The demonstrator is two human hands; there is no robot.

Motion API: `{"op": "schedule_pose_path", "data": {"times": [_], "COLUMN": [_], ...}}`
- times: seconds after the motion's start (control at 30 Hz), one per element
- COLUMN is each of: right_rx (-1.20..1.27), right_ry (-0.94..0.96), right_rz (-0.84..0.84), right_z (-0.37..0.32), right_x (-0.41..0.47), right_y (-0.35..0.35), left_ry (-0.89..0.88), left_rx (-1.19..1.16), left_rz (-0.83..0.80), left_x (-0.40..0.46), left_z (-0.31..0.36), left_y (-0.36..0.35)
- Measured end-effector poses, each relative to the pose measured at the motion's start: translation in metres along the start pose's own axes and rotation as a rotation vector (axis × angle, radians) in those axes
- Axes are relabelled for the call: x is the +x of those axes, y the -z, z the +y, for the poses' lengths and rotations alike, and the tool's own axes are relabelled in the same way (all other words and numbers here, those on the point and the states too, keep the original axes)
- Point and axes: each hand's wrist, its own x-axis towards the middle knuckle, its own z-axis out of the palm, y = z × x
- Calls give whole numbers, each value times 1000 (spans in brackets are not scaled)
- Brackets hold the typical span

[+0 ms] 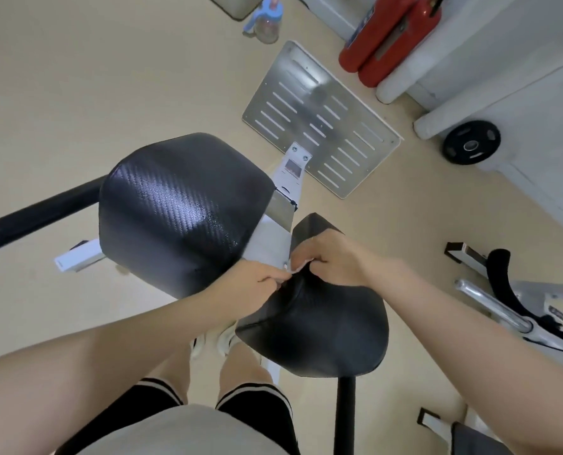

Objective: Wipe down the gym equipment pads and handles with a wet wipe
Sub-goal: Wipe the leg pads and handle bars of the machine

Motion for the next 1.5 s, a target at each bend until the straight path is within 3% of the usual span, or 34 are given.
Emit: {"op": "schedule_pose_path", "data": {"times": [0.17,0.3,0.4,0.57,0.7,0.8,0.87,0.93,1.0,1.23,1.5], "right_rx": [-117,-39,1,63,83,121,184,398,578,810,953], "right_ry": [152,-75,-101,234,362,208,-24,-297,-437,-572,-416], "right_rz": [-76,8,-8,56,29,52,32,-10,6,53,99], "right_z": [39,84,98,73,77,104,127,151,170,187,171], "right_x": [25,70,79,41,34,70,94,108,103,61,79], "right_y": [-8,-12,-13,-14,-12,-12,-16,-20,-26,-33,-21], "left_ry": [7,-53,49,260,277,272,307,317,315,332,327], "left_rx": [55,58,105,169,64,20,-10,23,21,-77,-240], "left_rz": [111,178,190,396,354,293,223,150,120,43,40], "left_x": [6,26,50,73,86,98,104,110,113,113,118], "left_z": [5,21,29,28,30,32,32,33,32,38,31], "left_y": [-12,-28,-30,-30,-31,-31,-32,-31,-30,-25,-29]}}
